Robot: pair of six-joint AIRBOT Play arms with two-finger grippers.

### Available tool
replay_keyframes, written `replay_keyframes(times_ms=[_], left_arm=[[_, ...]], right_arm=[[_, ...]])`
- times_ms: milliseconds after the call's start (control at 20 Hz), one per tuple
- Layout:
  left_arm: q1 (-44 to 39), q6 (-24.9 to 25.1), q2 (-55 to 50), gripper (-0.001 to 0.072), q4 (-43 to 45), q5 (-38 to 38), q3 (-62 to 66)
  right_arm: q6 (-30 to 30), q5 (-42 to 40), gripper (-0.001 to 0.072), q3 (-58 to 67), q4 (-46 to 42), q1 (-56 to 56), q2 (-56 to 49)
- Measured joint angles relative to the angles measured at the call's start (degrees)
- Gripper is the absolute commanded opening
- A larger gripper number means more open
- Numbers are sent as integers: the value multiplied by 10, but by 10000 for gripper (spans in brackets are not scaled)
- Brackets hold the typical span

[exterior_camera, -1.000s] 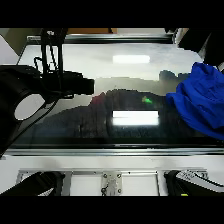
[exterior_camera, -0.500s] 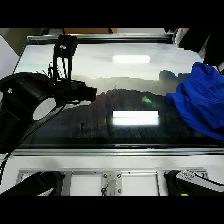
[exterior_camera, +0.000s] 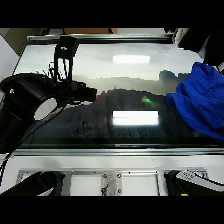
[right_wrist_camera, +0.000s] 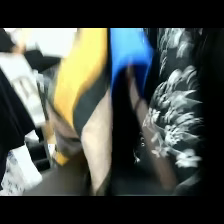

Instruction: Fold the clothes and pants, and hang the long-sleeved shirts on hangers.

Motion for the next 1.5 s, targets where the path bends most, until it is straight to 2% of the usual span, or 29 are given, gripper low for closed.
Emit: replay_keyframes(times_ms=[50, 300, 500, 600, 750, 900, 1000, 1200, 1500], left_arm=[[0, 0, 0, 12, 0, 0, 0], [0, 0, 0, 12, 0, 0, 0], [0, 0, 0, 12, 0, 0, 0], [0, 0, 0, 12, 0, 1, 0], [0, 0, 0, 13, 0, 6, 0], [4, 0, 1, 12, 0, 10, 0], [15, 0, 10, 13, 0, 11, -2], [59, 0, 63, 12, -21, 30, -53], [155, 0, 158, 12, -140, 111, -182]], right_arm=[[0, -2, 686, 0, -1, 0, 1], [0, -21, 682, 0, 16, 0, 28], [-16, -55, 682, 1, 104, 1, 63], [-62, -62, 683, 1, 200, 1, 75], [-177, -37, 683, -8, 394, 10, 83], [-296, 40, 683, -35, 534, 51, 85], [-355, 100, 681, -63, 583, 104, 87], [-411, 199, 680, -134, 614, 264, 87], [-422, 302, 678, -261, 515, 557, 87]])
